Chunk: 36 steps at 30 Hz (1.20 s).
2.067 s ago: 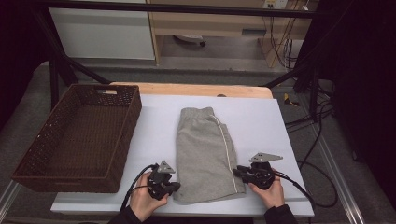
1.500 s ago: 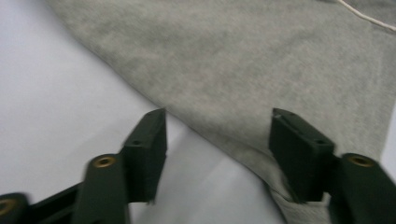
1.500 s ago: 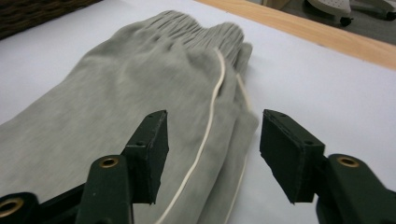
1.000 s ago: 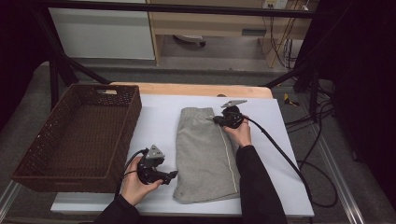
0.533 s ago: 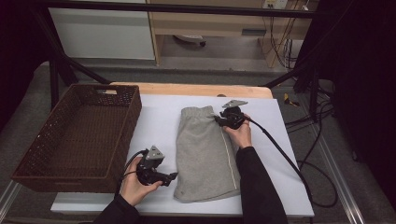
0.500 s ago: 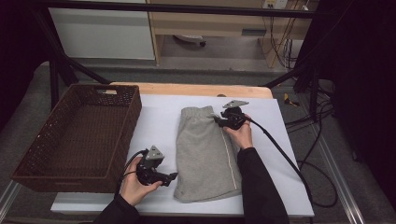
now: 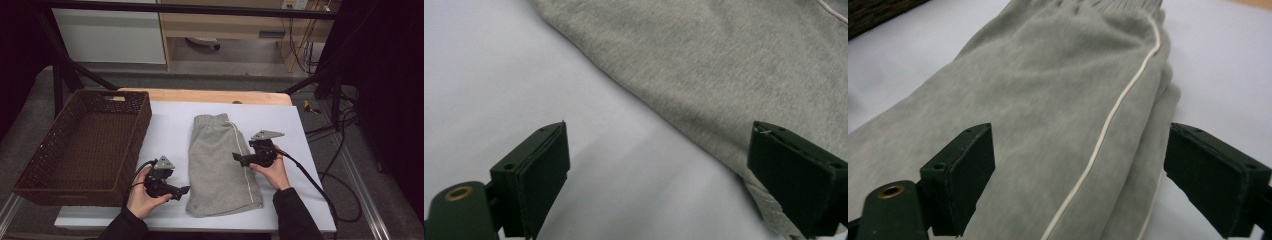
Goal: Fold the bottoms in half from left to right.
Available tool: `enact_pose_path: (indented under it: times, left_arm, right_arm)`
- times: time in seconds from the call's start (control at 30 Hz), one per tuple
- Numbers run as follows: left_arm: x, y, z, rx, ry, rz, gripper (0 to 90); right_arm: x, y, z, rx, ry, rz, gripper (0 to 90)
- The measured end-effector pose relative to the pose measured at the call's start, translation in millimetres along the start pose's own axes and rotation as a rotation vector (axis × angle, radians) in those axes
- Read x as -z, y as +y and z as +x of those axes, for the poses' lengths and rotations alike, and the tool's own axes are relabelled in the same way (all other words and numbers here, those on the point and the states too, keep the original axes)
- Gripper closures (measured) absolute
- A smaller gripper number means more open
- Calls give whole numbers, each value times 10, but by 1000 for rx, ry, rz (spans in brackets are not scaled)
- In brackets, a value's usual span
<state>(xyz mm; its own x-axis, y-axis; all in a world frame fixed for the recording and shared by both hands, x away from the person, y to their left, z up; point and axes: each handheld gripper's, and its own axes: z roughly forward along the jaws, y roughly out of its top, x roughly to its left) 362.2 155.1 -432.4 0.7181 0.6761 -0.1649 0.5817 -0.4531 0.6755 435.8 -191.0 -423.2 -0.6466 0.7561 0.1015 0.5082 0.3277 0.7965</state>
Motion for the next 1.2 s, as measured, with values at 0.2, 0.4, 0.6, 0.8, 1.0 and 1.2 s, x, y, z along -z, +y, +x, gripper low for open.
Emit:
enact_pose_path:
  times: [0.2,0.4,0.6,0.8,1.0,1.2]
  left_arm:
    - [-32,41,-4,-6,-14,6,90]
    - [-59,134,-32,-26,-19,7,76]
    - [-109,218,-54,-24,-35,13,70]
    - [-170,127,-265,-17,-84,71,251]
    - [-215,53,-418,-10,-94,110,424]
    - [-197,-6,-429,66,-127,124,723]
  right_arm:
    - [171,-233,54,-45,15,-13,96]
    - [292,-413,68,-88,25,6,76]
    - [392,-521,124,-91,40,16,79]
    - [451,-646,193,-97,41,57,181]
    - [457,-749,284,-87,39,117,297]
    - [484,-756,311,-101,55,133,612]
